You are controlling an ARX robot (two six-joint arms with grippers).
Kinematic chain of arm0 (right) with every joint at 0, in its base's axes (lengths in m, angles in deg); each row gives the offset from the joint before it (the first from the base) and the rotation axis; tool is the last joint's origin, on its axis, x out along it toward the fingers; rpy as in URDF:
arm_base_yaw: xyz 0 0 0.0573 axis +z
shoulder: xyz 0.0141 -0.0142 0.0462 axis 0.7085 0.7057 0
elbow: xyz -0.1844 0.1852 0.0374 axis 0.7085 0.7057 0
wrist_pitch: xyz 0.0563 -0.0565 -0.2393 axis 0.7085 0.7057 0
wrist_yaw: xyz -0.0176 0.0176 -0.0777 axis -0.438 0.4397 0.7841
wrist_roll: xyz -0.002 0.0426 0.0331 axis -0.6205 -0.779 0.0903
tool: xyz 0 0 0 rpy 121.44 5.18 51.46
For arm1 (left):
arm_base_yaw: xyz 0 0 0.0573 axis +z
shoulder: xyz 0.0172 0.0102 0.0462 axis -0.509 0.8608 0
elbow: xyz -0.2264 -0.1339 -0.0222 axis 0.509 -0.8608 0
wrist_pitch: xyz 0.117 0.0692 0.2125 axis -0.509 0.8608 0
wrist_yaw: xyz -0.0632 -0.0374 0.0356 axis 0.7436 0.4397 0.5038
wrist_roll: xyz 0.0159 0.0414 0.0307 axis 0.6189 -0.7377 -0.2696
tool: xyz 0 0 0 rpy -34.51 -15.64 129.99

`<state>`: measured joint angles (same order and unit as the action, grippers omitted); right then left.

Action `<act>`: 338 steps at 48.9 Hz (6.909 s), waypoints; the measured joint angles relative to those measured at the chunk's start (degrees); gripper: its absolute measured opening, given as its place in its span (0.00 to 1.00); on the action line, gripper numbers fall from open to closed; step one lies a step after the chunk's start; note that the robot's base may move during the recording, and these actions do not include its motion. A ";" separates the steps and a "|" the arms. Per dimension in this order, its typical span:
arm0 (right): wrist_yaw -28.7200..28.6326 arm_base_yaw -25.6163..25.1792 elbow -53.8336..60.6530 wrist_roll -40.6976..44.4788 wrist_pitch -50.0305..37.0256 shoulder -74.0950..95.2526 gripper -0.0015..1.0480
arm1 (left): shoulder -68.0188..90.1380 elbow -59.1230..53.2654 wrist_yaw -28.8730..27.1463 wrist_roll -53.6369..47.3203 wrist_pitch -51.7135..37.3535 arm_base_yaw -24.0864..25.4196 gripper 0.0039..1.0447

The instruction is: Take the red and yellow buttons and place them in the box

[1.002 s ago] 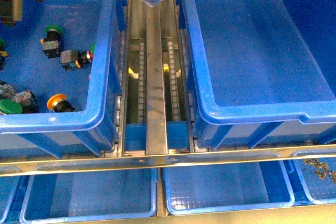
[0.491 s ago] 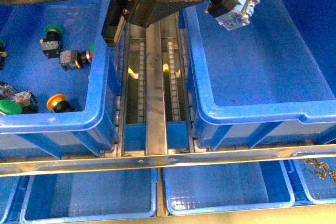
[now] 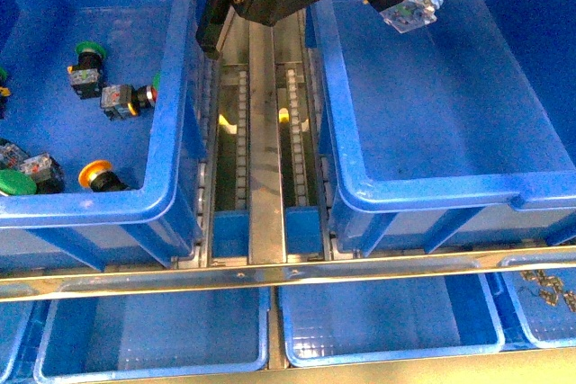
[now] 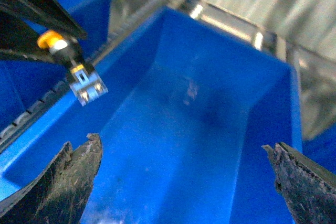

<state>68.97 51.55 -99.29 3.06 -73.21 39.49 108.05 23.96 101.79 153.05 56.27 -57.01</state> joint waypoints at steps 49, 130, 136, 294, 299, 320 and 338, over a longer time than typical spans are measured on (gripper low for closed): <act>-9.51 11.56 -18.25 28.04 -6.64 38.10 0.94 | 0.57 0.28 1.14 -0.57 0.02 1.31 0.33; -7.45 12.24 -25.83 33.88 -3.91 46.05 0.25 | 1.95 2.38 -1.36 -4.24 -0.07 2.36 0.88; -7.23 11.82 -25.79 34.32 -3.58 46.05 0.25 | 1.75 3.08 -1.49 -4.85 0.11 2.86 0.92; 1.33 6.05 -28.13 26.43 3.06 38.95 0.25 | -102.38 -61.64 -29.99 -65.57 20.35 26.45 0.02; 1.36 5.62 -28.81 25.20 2.25 40.72 0.25 | -102.40 -61.64 -29.99 -65.59 20.37 26.45 0.02; 6.93 0.20 -46.80 11.43 1.75 63.58 0.25 | -102.40 -61.64 -29.99 -65.57 20.37 26.45 0.70; 14.36 -0.61 -68.24 -6.25 10.49 81.00 0.25 | -102.40 -61.64 -29.99 -65.64 20.37 26.45 0.93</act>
<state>83.33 50.94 -167.53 -3.19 -62.72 120.49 5.65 -37.68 71.80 87.41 76.64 -30.56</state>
